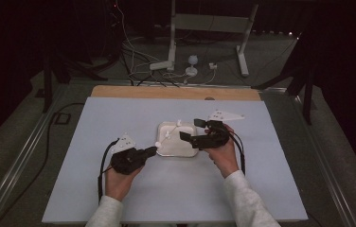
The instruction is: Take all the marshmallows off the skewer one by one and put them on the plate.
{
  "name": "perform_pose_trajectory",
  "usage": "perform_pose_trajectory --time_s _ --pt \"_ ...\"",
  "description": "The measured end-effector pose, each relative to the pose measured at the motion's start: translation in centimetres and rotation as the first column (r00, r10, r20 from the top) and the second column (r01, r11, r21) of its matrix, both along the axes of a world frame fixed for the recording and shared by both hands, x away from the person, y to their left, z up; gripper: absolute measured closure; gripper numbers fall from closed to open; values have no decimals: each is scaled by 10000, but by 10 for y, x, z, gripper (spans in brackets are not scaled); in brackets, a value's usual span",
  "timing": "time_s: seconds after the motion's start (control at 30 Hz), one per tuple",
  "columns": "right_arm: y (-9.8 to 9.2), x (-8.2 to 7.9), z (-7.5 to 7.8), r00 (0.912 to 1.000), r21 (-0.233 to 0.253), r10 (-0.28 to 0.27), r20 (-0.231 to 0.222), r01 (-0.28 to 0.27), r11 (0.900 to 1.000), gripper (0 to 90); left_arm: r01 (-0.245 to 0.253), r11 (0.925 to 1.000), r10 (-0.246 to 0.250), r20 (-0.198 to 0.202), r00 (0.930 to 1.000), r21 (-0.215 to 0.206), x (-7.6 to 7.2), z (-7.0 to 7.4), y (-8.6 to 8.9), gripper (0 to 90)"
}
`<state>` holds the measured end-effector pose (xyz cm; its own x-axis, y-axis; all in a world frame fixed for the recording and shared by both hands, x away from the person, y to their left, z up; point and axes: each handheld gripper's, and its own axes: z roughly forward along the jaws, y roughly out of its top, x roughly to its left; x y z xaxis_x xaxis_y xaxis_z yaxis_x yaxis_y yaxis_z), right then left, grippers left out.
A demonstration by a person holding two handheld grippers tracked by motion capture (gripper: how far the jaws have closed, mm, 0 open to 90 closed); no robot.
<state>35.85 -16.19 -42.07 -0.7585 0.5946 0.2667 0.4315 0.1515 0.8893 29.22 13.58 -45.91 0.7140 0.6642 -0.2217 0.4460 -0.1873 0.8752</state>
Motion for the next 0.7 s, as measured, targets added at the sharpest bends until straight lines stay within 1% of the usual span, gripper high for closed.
perform_pose_trajectory --time_s 0.03,0.07,0.1,0.13,0.2,0.23,0.27,0.33,0.37,0.43,0.5,0.53,0.6,0.63,0.67,0.7 --pt "2 1 0 9999 102 44 -147 -42 9999 188 75 10000 -74 50 10000 -66 -1 0 -1 900" --pt "2 1 0 9999 102 44 -147 -42 9999 188 75 10000 -74 50 10000 -66 -1 0 -1 900" --pt "5 5 -1 9983 352 40 -579 -20 9994 267 157 9998 -156 85 9998 -151 -1 0 -1 900" --pt "6 6 -1 9973 456 50 -734 -17 9990 296 234 9995 -230 167 9996 -231 -2 1 -2 900" --pt "9 9 -3 9933 639 -127 -1152 201 9978 346 334 9990 -327 267 9991 -285 -3 1 -1 900" --pt "10 11 -4 9905 742 -103 -1373 207 9970 389 376 9989 -366 330 9988 -298 -3 2 -1 900" --pt "11 13 -6 9874 896 53 -1584 90 9959 444 432 9986 -420 358 9985 -315 -4 2 -1 900" --pt "12 16 -9 9782 1181 242 -2061 3 9930 539 509 9982 -495 427 9979 -318 -4 1 -1 900" --pt "12 17 -10 9728 1383 373 -2288 -54 9904 578 516 9983 -503 460 9977 -286 -4 1 -2 900" --pt "12 19 -12 9626 1773 538 -2656 -61 9841 626 522 9983 -509 467 9976 -253 -4 0 -1 900" --pt "12 19 -12 9566 2129 740 -2817 -128 9770 687 560 9984 -555 456 9974 -92 -4 -2 -1 900" --pt "11 20 -11 9564 2279 770 -2818 -112 9736 720 597 9982 -598 452 9972 36 -4 -3 -1 900" --pt "10 19 -9 9558 2488 798 -2830 -73 9685 753 636 9980 -638 462 9969 65 -4 -4 -2 900" --pt "10 19 -9 9558 2488 798 -2830 -73 9685 753 638 9979 -644 461 9969 138 -4 -4 -2 900" --pt "11 18 -6 9615 2251 753 -2643 -144 9742 762 667 9976 -676 456 9967 203 -5 -4 -3 900" --pt "11 18 -5 9633 2221 719 -2585 -131 9749 768 723 9970 -737 507 9960 282 -5 -4 -3 900"
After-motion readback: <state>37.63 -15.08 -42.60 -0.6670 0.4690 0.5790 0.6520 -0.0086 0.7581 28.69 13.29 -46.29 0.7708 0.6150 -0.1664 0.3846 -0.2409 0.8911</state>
